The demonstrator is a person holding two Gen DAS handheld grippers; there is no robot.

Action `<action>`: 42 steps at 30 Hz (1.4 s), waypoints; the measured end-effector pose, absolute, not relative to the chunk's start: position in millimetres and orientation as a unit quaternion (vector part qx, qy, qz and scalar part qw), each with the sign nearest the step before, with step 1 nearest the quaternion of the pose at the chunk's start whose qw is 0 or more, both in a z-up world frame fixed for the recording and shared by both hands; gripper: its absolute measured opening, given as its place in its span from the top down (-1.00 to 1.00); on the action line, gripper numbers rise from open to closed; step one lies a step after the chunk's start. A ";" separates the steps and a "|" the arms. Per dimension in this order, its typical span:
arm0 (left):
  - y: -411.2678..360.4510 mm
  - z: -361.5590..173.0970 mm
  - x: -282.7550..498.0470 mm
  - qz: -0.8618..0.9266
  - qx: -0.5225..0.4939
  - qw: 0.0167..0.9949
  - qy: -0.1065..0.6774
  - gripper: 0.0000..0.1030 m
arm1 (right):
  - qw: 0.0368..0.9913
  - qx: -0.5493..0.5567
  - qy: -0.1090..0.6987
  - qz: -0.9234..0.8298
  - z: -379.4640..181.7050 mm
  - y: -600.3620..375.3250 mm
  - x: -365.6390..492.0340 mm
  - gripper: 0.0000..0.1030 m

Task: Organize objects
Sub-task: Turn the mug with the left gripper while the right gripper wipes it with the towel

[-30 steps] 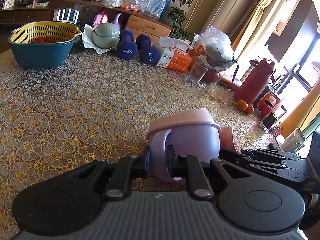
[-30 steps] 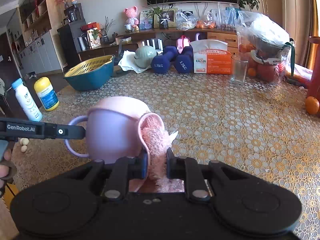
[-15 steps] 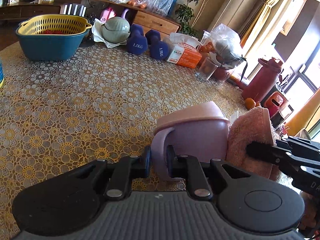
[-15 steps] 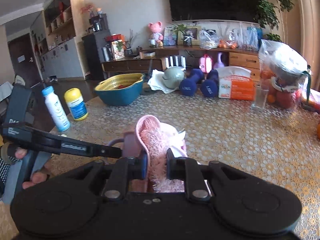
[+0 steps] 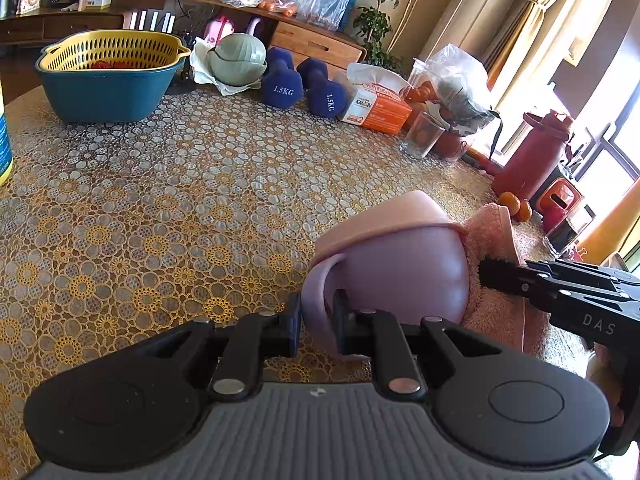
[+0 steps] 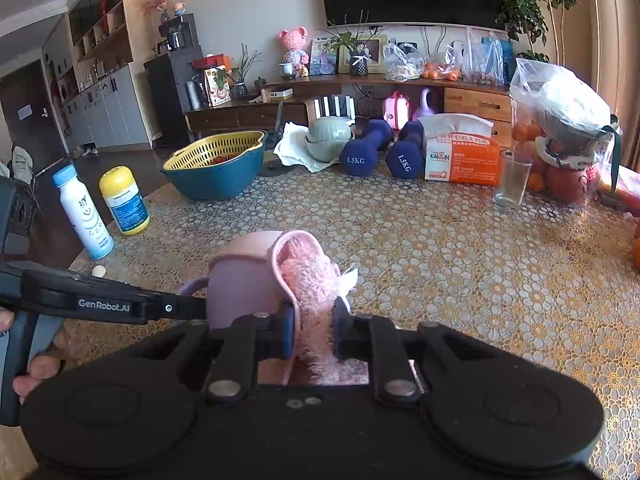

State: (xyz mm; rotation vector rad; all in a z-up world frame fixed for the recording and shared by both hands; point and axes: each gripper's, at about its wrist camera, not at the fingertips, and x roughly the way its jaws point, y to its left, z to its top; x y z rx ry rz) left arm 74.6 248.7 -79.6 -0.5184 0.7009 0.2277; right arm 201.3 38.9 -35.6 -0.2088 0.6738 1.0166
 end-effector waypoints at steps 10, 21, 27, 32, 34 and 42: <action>249.3 -82.5 76.4 0.112 -0.237 0.902 0.343 0.70 | 0.820 -0.122 0.347 0.437 -59.4 32.7 217.5 0.68; 249.6 -85.1 78.3 0.116 -0.227 0.902 0.349 0.70 | 0.788 -0.067 0.311 0.528 -12.0 35.6 194.8 0.67; 249.0 -84.6 80.1 0.116 -0.225 0.903 0.347 0.70 | 0.790 -0.079 0.321 0.516 -25.8 42.6 195.1 0.67; 249.5 -85.1 80.1 0.117 -0.226 0.902 0.348 0.70 | 0.789 -0.082 0.338 0.506 -39.5 35.8 196.9 0.66; 250.7 -86.1 79.0 0.117 -0.230 0.901 0.348 0.70 | 0.788 -0.086 0.345 0.502 -45.8 33.3 196.5 0.66; 251.9 -88.8 77.3 0.118 -0.229 0.900 0.351 0.70 | 0.821 -0.096 0.356 0.436 -54.0 15.1 213.0 0.69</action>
